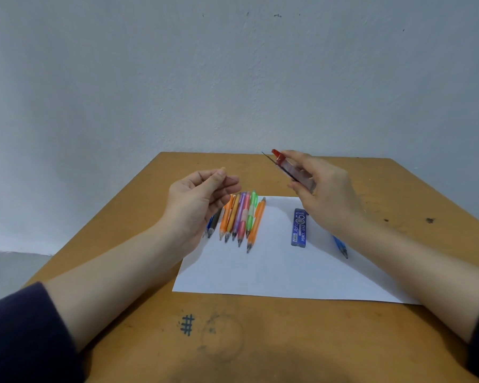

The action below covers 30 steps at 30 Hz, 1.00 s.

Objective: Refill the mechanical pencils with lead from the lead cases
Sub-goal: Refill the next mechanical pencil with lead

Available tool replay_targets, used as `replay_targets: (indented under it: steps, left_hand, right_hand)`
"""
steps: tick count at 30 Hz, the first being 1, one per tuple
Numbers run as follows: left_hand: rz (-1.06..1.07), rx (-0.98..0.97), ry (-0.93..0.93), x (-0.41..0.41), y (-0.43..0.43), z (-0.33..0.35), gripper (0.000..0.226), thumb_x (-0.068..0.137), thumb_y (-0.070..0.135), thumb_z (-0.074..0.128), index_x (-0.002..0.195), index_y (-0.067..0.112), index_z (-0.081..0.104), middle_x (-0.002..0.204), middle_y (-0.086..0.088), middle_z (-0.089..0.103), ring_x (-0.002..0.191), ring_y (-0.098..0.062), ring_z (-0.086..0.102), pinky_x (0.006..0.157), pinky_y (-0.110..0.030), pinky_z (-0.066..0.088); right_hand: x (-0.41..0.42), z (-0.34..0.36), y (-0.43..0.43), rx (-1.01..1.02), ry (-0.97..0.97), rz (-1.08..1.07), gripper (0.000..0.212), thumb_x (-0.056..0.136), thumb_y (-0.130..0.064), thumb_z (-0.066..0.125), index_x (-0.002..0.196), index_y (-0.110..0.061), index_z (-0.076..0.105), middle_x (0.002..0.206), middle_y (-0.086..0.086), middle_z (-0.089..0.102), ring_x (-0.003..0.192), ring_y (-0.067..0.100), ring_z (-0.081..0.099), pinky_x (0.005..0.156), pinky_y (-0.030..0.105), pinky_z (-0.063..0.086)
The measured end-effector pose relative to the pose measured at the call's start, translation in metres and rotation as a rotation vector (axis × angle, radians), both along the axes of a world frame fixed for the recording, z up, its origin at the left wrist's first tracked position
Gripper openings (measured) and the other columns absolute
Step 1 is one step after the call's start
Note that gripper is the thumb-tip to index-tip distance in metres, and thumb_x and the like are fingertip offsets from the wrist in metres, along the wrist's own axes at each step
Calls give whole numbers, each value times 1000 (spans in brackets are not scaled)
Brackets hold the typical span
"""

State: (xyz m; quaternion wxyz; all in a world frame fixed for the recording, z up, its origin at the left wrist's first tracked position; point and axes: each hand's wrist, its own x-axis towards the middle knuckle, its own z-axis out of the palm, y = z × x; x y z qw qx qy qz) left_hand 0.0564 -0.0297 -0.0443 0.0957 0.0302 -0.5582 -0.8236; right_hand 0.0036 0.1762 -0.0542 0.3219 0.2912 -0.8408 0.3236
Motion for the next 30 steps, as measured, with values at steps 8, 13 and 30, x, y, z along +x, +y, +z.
replay_targets:
  steps: [8,13,30]
  left_hand:
    - [-61,-56,-39,3,1,-1,17,84,10,65,101,9,69,71,-3,70,65,-9,64,63,-18,55]
    - [-49,-115,-49,3,2,-2,15,79,9,69,94,9,70,73,-5,72,67,-11,65,67,-19,56]
    - [-37,-260,-21,6,5,-3,16,79,11,68,90,22,73,80,-2,75,73,-8,68,73,-22,57]
  right_hand:
    - [6,3,-5,-158,-163,152,71,81,4,67,137,-33,41,103,-7,62,92,15,63,82,33,56]
    - [7,3,-10,-438,-380,250,80,81,4,68,140,-38,34,97,7,64,87,14,67,79,36,58]
    - [8,1,-12,-477,-507,264,68,79,5,70,116,-49,54,101,21,57,85,27,69,77,50,57]
